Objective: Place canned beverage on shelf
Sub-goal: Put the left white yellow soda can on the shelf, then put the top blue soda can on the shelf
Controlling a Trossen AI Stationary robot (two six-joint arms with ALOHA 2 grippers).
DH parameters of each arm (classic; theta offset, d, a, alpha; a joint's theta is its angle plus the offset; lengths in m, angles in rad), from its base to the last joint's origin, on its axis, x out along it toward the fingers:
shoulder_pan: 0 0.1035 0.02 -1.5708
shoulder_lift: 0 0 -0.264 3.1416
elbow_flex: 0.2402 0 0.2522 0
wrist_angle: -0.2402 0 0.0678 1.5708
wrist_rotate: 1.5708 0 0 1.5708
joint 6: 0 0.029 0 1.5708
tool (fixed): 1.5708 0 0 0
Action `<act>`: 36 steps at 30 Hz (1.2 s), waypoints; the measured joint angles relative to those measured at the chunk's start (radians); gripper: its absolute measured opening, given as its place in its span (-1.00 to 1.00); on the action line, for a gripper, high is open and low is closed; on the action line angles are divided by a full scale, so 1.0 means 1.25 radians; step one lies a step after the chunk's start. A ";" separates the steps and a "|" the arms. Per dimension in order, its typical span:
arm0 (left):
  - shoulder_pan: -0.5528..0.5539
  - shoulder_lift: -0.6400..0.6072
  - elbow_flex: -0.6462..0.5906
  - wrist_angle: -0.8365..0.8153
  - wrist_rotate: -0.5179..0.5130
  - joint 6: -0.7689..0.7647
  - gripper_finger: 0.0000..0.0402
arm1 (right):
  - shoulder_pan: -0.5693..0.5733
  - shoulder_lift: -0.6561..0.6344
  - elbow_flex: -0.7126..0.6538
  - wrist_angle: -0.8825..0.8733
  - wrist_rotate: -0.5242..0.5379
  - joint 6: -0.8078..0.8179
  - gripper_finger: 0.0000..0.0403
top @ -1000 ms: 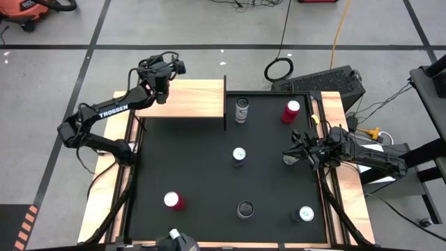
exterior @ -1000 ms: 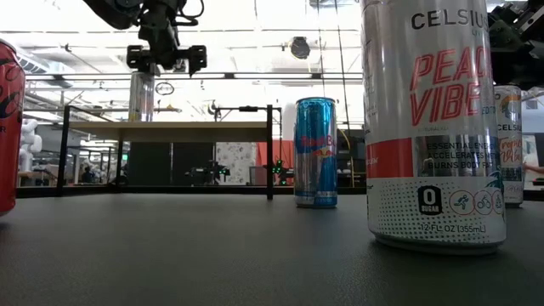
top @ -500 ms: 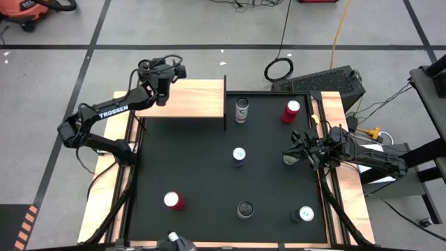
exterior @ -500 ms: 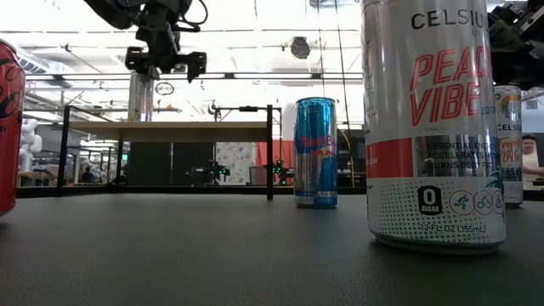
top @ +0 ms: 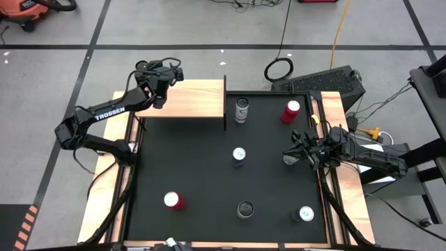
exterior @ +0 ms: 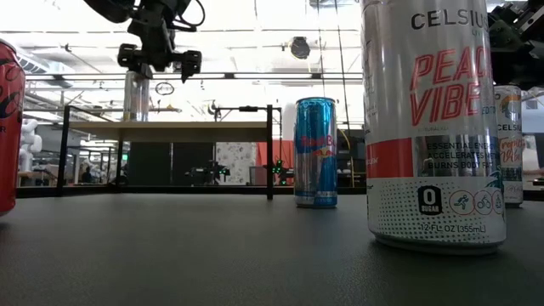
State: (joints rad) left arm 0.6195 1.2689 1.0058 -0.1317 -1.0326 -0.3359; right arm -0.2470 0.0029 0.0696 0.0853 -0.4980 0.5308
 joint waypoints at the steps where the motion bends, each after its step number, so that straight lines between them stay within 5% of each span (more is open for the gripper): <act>1: -0.002 -0.004 0.000 -0.006 0.002 0.000 0.95 | 0.000 0.000 0.000 0.000 0.000 0.000 -1.00; 14: -0.043 -0.024 0.000 0.003 0.014 -0.001 0.95 | 0.000 0.000 0.000 0.000 0.000 0.000 -1.00; 27: -0.128 -0.167 -0.001 -0.050 0.194 0.049 0.95 | 0.000 0.000 0.000 0.000 0.000 0.000 -1.00; 36: -0.172 -0.244 -0.001 -0.047 0.220 0.153 0.95 | 0.000 0.000 0.000 0.000 0.000 0.000 -1.00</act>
State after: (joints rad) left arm 0.4039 0.9634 1.0050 -0.1901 -0.7571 -0.1443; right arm -0.2467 0.0031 0.0697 0.0855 -0.4980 0.5308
